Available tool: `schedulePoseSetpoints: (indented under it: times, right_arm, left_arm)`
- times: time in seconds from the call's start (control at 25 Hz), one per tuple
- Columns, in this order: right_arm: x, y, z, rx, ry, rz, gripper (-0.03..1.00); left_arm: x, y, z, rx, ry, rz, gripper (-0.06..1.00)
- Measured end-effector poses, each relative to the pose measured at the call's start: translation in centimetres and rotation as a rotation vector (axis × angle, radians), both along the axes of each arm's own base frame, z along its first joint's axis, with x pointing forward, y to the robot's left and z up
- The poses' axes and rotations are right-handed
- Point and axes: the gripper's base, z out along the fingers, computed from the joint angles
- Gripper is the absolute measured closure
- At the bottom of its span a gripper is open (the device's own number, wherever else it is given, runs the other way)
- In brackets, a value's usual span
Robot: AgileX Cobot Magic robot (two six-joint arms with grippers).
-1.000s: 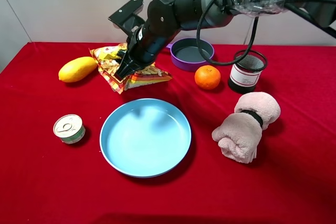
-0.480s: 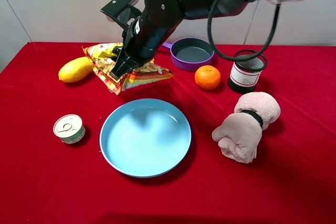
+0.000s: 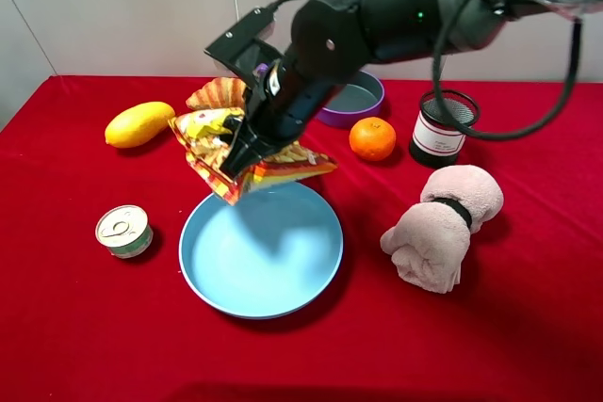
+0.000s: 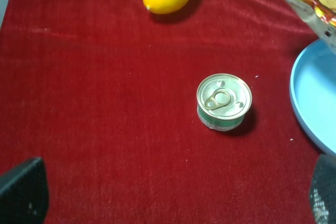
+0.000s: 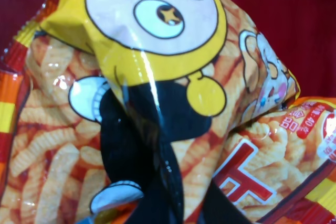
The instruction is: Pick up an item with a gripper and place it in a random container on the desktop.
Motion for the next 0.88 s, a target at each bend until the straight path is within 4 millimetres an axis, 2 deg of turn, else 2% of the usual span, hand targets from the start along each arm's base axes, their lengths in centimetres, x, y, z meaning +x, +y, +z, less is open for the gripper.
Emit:
schedulePoseSetpoints:
  times: [0.28,0.56,0.88]
  right_arm:
    - [-1.3,-1.4,-0.5,0.002,0.035,-0.030,1.00]
    - [-3.7,-2.4,-1.8,0.010,0.077,-0.034,1.00]
    - [-5.4,-1.9,-2.5,0.013,0.105,-0.014,1.00]
  left_arm:
    - [0.0,0.0,0.0,0.000,0.000,0.000,-0.05]
    - [0.0,0.0,0.0,0.000,0.000,0.000,-0.05]
    - [0.0,0.0,0.0,0.000,0.000,0.000,-0.05]
